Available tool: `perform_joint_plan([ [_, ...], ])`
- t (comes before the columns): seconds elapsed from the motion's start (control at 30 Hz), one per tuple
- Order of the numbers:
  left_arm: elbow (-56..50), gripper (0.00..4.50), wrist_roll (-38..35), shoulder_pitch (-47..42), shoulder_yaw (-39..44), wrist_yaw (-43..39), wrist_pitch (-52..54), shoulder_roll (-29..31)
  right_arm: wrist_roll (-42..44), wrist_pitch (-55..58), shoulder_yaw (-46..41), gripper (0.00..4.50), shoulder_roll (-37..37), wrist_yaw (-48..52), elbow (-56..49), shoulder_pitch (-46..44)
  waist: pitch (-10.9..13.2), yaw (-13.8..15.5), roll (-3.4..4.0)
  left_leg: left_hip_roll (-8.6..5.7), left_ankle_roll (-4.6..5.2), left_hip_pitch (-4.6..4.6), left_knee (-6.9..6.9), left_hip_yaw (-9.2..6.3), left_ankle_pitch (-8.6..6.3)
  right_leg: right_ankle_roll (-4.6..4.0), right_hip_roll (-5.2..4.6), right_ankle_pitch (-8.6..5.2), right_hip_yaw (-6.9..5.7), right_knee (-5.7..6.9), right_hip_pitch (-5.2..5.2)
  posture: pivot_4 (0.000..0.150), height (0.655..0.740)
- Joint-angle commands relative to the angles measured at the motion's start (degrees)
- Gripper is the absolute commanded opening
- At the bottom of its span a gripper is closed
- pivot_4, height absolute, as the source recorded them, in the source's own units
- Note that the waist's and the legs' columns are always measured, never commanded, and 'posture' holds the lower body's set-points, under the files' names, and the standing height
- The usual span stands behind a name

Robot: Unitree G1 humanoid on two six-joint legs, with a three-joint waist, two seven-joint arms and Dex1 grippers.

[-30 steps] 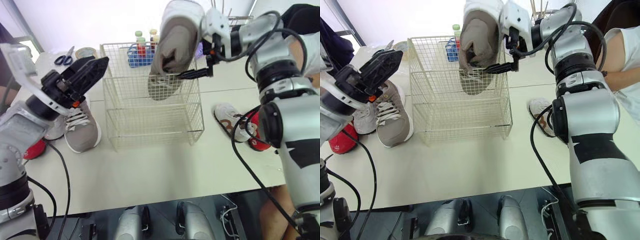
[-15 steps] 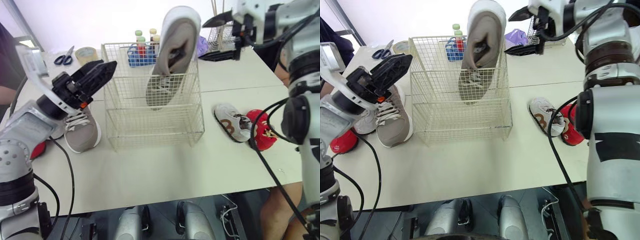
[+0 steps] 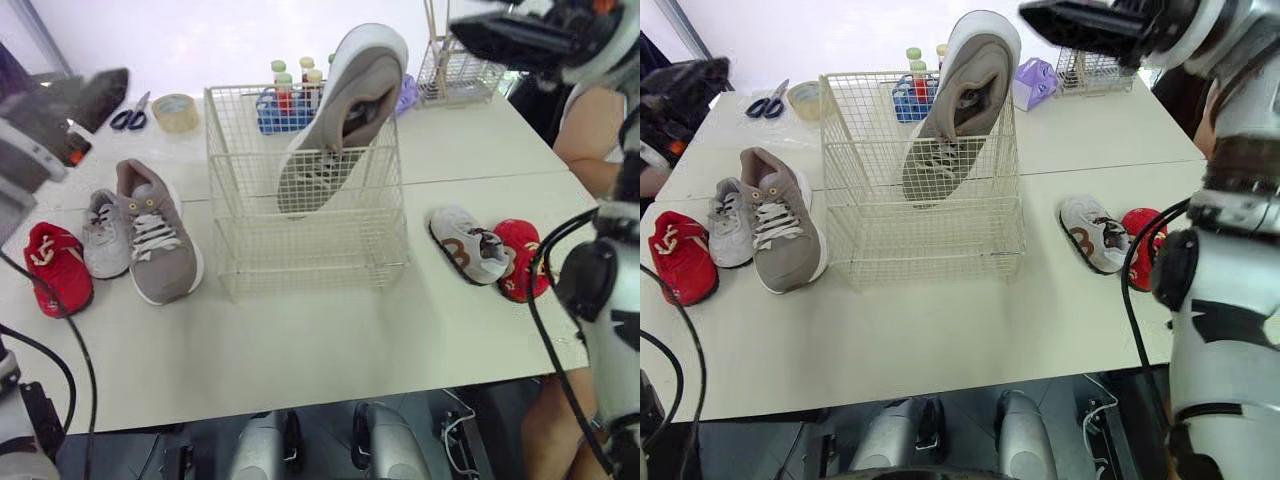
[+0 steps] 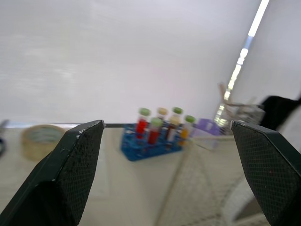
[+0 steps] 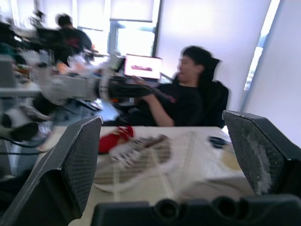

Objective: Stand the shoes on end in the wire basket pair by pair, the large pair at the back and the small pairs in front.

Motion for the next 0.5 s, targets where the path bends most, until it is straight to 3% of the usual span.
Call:
perform_joint_plan([
  [0.03,6.99,4.50,9.06,-3.57,-2.49,0.57,-0.24,4.15,3.23,1.52,-0.21,4.43,2.16,-7.57,-10.89,4.36,-0.03,0.06,-0.04,-0.02,0.00,0.00,0.00,0.01,0.00,0.00,0.00,0.00,-0.01,0.00,0.00,0.150,0.7400],
  [0.5,32.61,4.50,29.10,-15.61,-13.76,-6.42,-0.59,0.38,9.34,3.69,2.16,4.43,5.09,-19.70,-21.76,12.41,-0.05,-0.09,-0.14,-0.03,0.16,-0.22,0.00,0.12,0.09,0.02,0.05,0.00,-0.01,0.00,-0.22,0.150,0.7400],
])
